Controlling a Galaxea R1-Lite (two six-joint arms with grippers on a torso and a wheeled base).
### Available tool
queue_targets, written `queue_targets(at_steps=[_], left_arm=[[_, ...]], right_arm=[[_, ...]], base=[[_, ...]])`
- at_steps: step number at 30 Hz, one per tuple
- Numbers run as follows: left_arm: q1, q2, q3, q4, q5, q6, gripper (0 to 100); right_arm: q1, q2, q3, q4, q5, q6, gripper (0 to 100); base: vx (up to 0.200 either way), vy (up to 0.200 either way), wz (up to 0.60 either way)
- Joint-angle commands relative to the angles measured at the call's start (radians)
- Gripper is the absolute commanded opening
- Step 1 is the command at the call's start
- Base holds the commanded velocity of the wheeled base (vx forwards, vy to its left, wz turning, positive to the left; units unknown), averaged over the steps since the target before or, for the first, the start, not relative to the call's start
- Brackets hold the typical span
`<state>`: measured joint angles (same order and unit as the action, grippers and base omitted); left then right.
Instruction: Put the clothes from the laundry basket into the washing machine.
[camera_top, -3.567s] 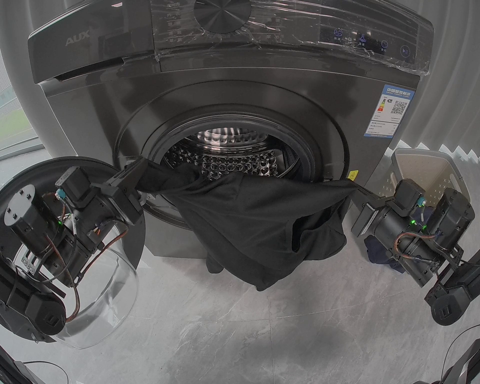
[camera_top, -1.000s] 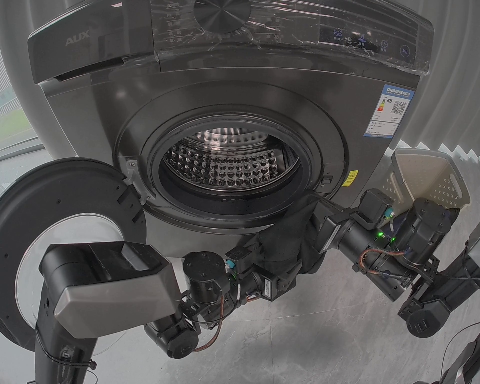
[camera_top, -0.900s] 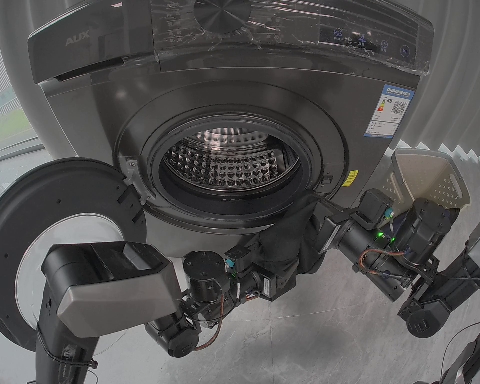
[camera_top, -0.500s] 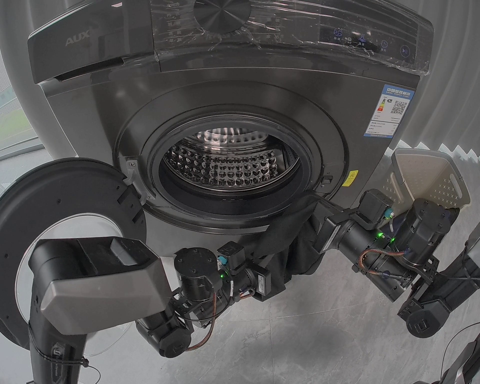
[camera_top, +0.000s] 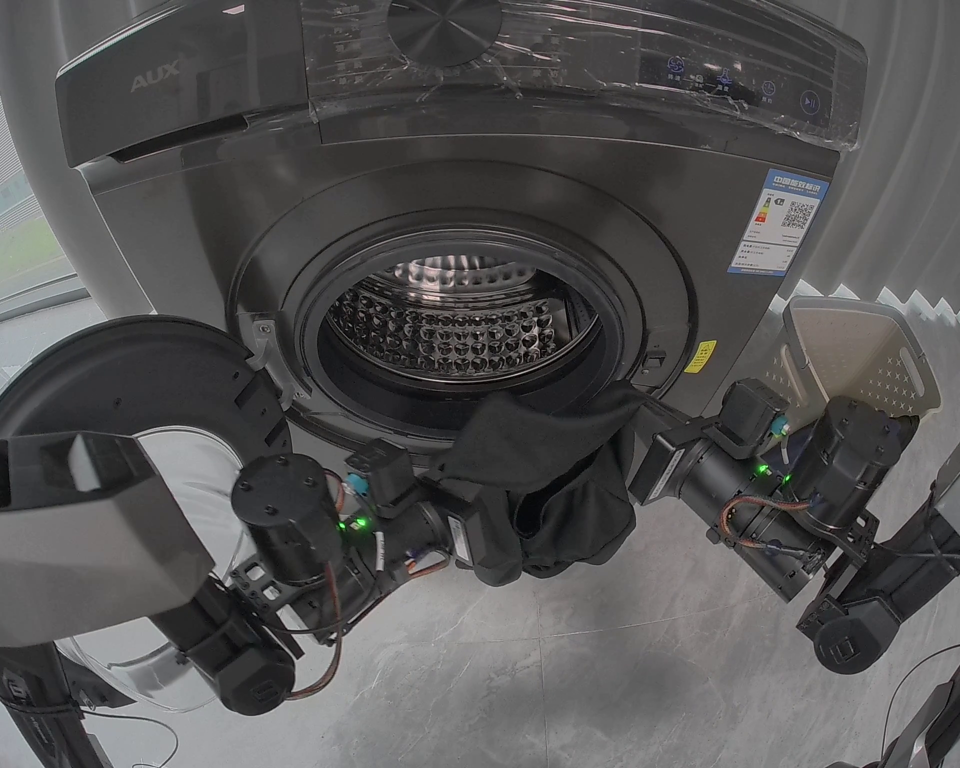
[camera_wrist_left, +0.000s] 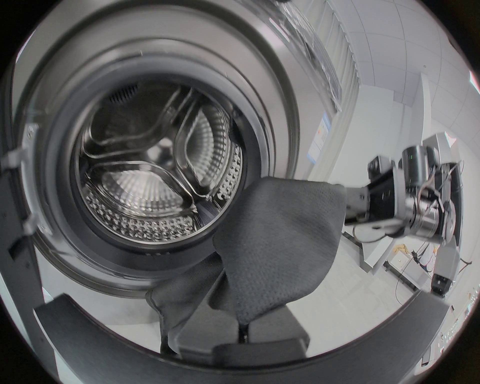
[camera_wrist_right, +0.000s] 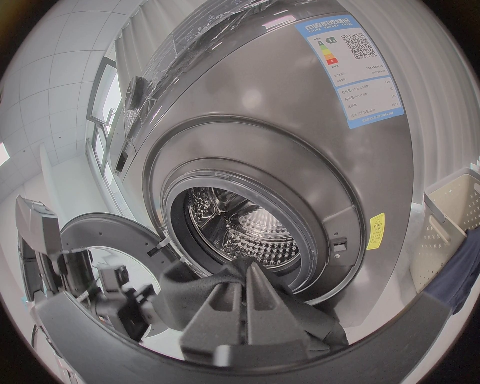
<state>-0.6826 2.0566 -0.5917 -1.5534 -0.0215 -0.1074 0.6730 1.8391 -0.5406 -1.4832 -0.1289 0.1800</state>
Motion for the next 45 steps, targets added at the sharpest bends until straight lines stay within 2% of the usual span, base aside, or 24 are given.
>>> queue_targets(at_steps=[1,8,9,11,16,17,22,26,29,31,38,45], left_arm=[[0.028,-0.13,0.058,-0.002,-0.002,-0.001,0],[0.029,-0.242,0.139,-0.002,-0.002,0.0,0],[0.029,-0.277,0.159,-0.002,-0.003,-0.008,0],[0.029,-0.314,0.162,-0.001,-0.009,-0.02,0],[0.044,-0.325,0.145,-0.001,-0.014,-0.017,0],[0.044,-0.325,0.145,-0.001,-0.017,-0.017,0],[0.044,-0.317,0.139,-0.001,-0.015,-0.018,0],[0.08,-0.314,0.115,-0.001,-0.015,-0.023,0],[0.097,-0.322,0.101,-0.001,-0.017,-0.037,0],[0.098,-0.328,0.096,-0.001,-0.017,-0.047,0],[0.098,-0.329,0.075,-0.001,-0.017,-0.049,0],[0.098,-0.325,0.064,-0.001,-0.011,-0.049,0]], right_arm=[[0.008,0.003,0.008,-0.002,0.0,0.001,0],[0.022,0.028,0.033,-0.005,0.002,0.01,0],[0.023,0.029,0.036,-0.005,0.002,0.015,0],[0.027,0.032,0.028,-0.006,0.002,0.016,0],[0.027,0.137,-0.007,-0.037,0.015,0.015,0],[0.028,0.152,-0.007,-0.042,0.017,0.012,100],[0.031,0.187,0.007,-0.051,0.02,0.015,100],[0.031,0.198,0.057,-0.049,0.023,0.009,100],[0.031,0.203,0.087,-0.048,0.043,0.006,100],[0.028,0.219,0.088,-0.051,0.046,0.004,100],[0.008,0.287,0.093,-0.052,0.046,0.003,100],[0.054,0.342,0.088,-0.052,0.046,-0.001,100]], base=[[0.0,0.0,0.0],[0.0,0.0,0.0],[0.0,0.0,0.0],[0.0,0.0,0.0],[0.0,0.0,0.0],[0.0,0.0,0.0],[0.0,0.0,0.0],[0.0,0.0,0.0],[0.0,0.0,0.0],[0.0,0.0,0.0],[0.0,0.0,0.0],[0.0,0.0,0.0]])
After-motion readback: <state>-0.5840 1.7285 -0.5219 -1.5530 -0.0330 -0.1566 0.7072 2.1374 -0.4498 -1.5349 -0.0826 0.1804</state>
